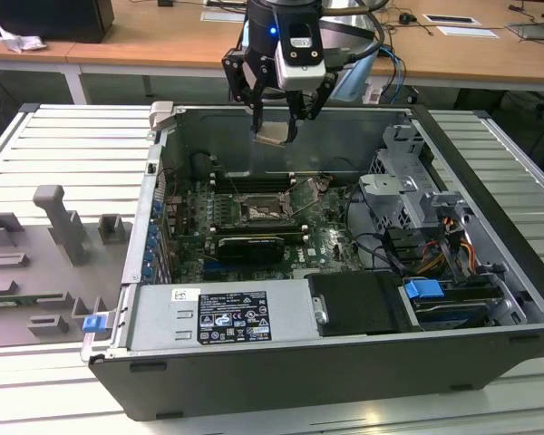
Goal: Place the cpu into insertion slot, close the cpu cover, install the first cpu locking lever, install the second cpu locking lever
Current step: 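Place the cpu into insertion slot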
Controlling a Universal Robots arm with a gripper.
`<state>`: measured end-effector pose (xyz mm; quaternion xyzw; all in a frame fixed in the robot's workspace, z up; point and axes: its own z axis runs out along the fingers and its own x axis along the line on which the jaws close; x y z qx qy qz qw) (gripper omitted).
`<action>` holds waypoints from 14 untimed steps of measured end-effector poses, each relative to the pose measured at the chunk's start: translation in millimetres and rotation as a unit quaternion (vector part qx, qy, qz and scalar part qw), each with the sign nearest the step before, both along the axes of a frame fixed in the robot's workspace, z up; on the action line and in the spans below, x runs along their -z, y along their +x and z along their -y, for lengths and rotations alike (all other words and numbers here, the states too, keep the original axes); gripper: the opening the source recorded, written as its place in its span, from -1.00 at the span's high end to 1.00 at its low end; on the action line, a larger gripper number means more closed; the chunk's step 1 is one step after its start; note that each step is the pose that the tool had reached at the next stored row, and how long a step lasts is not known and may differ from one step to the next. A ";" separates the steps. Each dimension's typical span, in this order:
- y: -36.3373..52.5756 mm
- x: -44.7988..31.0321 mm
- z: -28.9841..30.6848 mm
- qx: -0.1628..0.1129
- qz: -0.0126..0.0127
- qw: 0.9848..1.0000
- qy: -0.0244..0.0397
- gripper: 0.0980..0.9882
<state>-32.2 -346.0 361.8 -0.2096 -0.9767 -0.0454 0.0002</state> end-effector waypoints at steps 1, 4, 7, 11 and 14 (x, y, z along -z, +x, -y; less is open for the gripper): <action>0.0 0.0 0.0 0.001 0.000 1.000 0.000 0.04; 0.0 0.1 0.0 0.005 0.000 1.000 0.000 0.04; 0.0 0.1 0.0 0.009 0.000 1.000 0.000 0.04; 0.0 0.2 0.0 0.015 0.000 1.000 0.000 0.04; 0.0 0.3 0.0 0.023 0.000 1.000 0.000 0.04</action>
